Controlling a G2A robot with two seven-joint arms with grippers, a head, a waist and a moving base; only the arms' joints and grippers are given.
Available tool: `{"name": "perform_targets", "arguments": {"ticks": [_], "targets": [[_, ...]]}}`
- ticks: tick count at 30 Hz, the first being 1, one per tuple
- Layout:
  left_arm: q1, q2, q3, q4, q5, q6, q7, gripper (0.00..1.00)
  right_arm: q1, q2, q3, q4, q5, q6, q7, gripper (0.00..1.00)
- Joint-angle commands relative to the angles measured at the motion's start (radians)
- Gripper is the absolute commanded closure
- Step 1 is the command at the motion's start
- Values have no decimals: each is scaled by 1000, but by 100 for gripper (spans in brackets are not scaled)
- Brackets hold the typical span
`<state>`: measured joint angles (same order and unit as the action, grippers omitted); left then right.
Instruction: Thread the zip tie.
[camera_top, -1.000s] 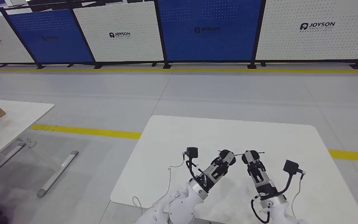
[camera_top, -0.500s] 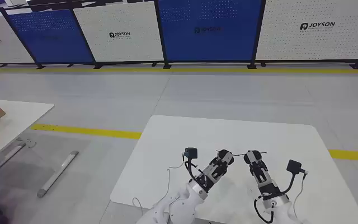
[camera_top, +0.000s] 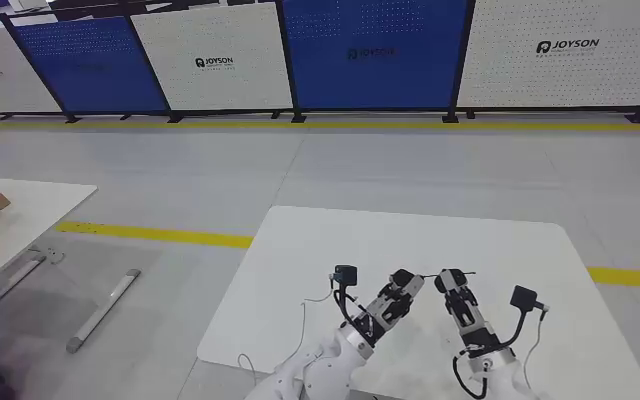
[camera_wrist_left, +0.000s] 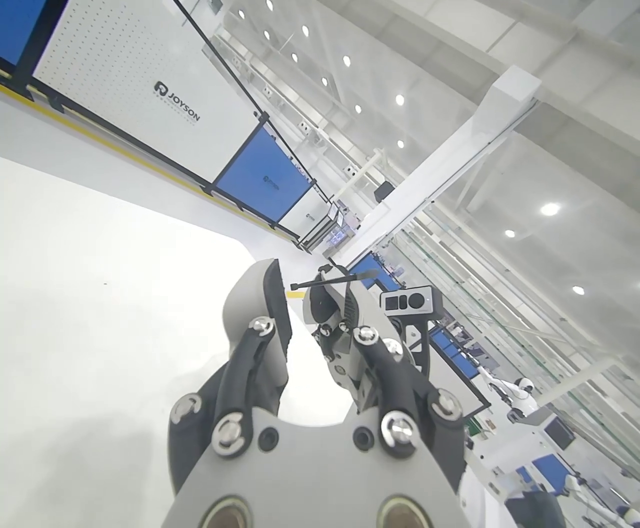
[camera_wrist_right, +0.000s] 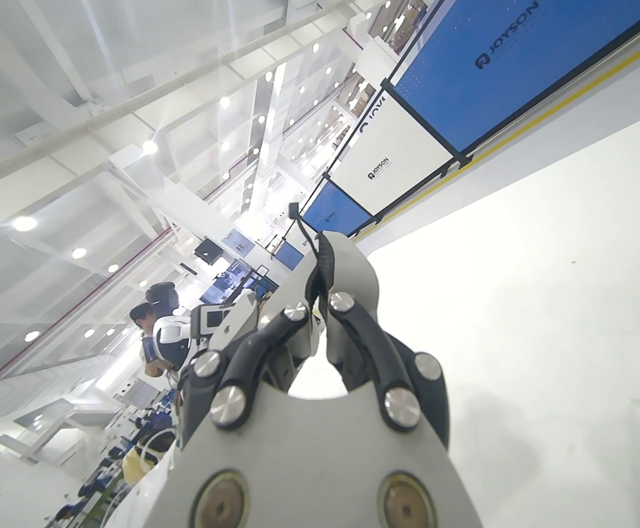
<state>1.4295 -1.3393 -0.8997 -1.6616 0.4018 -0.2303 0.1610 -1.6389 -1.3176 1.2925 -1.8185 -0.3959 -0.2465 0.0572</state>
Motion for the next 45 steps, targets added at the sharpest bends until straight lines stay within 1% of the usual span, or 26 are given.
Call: {"name": "perform_targets", "arguments": {"ticks": [1, 4, 6, 8, 10, 11, 27, 32, 35, 37, 39, 45], "targets": [[-1, -1, 1, 0, 0, 2, -1, 78, 1, 0, -3, -1, -4, 0, 0, 100], [-4, -2, 4, -1, 2, 7, -2, 82, 1, 0, -7, -2, -11, -2, 0, 100], [-7, -3, 7, 1, 4, 13, -2, 82, 1, 0, -8, -4, -14, -4, -1, 100], [-11, -4, 9, 3, 4, 17, -3, 89, 1, 1, -9, -6, -15, -6, -2, 100], [-14, -6, 9, 4, 1, 20, -2, 92, 0, 1, -9, -8, -15, -9, -2, 100], [-15, -6, 9, 5, 0, 21, -2, 100, -1, 1, -9, -9, -16, -10, -2, 100], [-18, -10, 9, 14, 5, 15, 0, 100, -2, 5, -1, -8, -11, -21, 5, 100], [-21, -9, 16, 17, 45, 8, -5, 100, -3, 6, 0, -5, -32, -22, 7, 100], [-19, -8, 19, 16, 60, 0, -8, 100, -2, 8, 0, -4, -25, -24, 22, 100], [-18, -8, 19, 13, 68, -2, -13, 100, -1, 9, 4, -6, -13, -28, 40, 100], [-16, -6, 18, 8, 73, 7, -29, 100, -1, 11, 10, -10, 8, -29, 64, 100], [-4, -1, 2, -24, 86, 30, -57, 100, -1, 16, 30, -19, 46, -29, 120, 100]]}}
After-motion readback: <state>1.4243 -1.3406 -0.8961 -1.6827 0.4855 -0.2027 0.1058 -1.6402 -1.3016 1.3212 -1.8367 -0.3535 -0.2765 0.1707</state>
